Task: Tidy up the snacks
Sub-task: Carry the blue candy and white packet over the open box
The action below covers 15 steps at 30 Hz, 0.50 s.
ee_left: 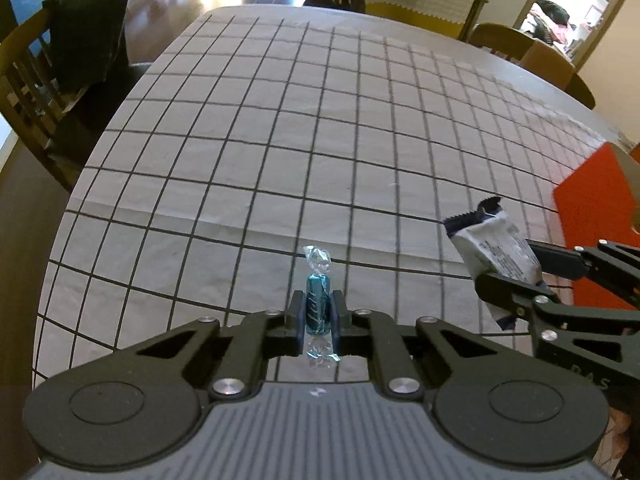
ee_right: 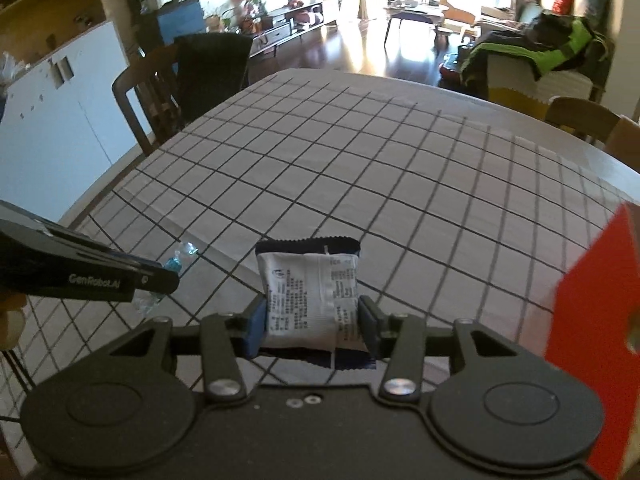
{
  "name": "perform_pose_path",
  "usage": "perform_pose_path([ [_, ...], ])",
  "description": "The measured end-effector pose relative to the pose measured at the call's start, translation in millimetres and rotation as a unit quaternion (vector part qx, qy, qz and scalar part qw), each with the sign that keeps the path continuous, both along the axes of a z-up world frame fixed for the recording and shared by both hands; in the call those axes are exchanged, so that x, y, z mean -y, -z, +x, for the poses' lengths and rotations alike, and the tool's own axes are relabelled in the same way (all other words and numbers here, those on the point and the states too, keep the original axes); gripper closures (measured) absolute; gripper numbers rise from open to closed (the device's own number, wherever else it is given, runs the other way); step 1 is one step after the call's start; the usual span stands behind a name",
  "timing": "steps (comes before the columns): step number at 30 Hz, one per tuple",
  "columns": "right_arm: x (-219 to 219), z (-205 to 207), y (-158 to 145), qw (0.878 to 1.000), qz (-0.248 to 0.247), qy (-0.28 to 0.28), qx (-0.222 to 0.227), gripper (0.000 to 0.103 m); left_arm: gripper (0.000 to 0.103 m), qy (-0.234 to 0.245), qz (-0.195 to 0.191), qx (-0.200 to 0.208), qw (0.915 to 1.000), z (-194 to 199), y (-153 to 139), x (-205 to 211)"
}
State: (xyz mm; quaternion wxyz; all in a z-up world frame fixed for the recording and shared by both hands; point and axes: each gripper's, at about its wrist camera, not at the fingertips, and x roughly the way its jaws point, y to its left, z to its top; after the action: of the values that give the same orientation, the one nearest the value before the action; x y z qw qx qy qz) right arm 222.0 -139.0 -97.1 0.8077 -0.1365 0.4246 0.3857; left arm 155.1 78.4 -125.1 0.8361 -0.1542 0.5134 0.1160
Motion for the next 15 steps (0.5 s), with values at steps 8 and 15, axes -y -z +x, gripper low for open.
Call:
perform_pose_path([
  [8,39,-11,-32,0.999,0.019,0.045,0.012,0.056,0.091,0.038,0.005,0.04,0.9985,-4,-39,28],
  [15,80,-14,-65,0.995,0.036,0.08,0.045,0.056,0.091,0.081,0.006,0.074,0.994,1,-71,65],
])
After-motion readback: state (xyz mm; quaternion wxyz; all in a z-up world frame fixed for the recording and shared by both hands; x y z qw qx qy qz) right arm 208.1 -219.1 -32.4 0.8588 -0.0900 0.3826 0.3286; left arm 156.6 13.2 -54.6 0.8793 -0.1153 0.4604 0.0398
